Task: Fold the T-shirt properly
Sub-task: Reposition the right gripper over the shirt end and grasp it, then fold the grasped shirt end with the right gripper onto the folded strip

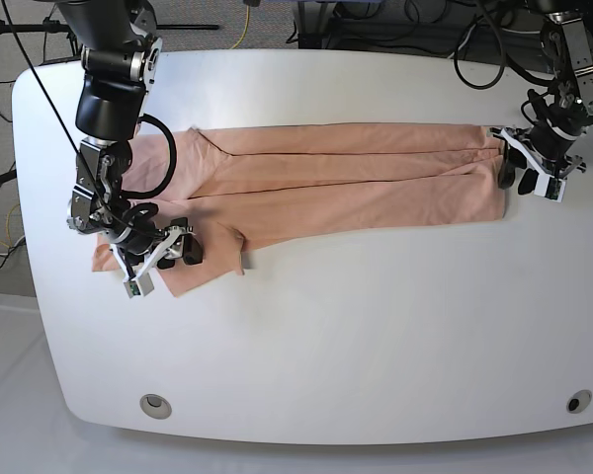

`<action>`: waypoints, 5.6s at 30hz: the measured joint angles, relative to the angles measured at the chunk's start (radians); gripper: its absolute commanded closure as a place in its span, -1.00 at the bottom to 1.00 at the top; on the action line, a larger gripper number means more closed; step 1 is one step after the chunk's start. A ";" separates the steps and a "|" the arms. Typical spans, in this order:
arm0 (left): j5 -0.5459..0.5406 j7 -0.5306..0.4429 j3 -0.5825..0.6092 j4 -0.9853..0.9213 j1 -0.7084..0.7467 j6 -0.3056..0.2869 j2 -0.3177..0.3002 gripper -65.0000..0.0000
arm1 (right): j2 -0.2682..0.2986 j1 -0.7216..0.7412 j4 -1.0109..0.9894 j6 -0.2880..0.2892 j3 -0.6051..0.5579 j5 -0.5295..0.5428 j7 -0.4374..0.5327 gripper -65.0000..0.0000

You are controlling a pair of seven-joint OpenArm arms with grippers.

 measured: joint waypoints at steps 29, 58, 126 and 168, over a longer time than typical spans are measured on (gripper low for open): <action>0.001 0.011 0.004 0.004 0.003 -0.003 0.000 0.33 | 0.024 0.058 -0.004 -0.004 0.003 -0.003 -0.032 -0.10; 0.002 0.014 0.004 0.003 0.004 -0.004 0.001 0.31 | 0.026 0.094 -0.187 -0.001 0.014 -0.005 0.101 -0.12; 0.002 0.036 0.004 0.001 0.016 -0.004 0.000 0.31 | -0.048 -0.157 0.518 0.012 0.006 -0.053 -0.304 1.00; 0.005 0.038 0.006 -0.001 0.013 -0.007 -0.003 0.32 | -0.064 -0.472 0.947 0.019 0.047 0.039 -0.471 1.00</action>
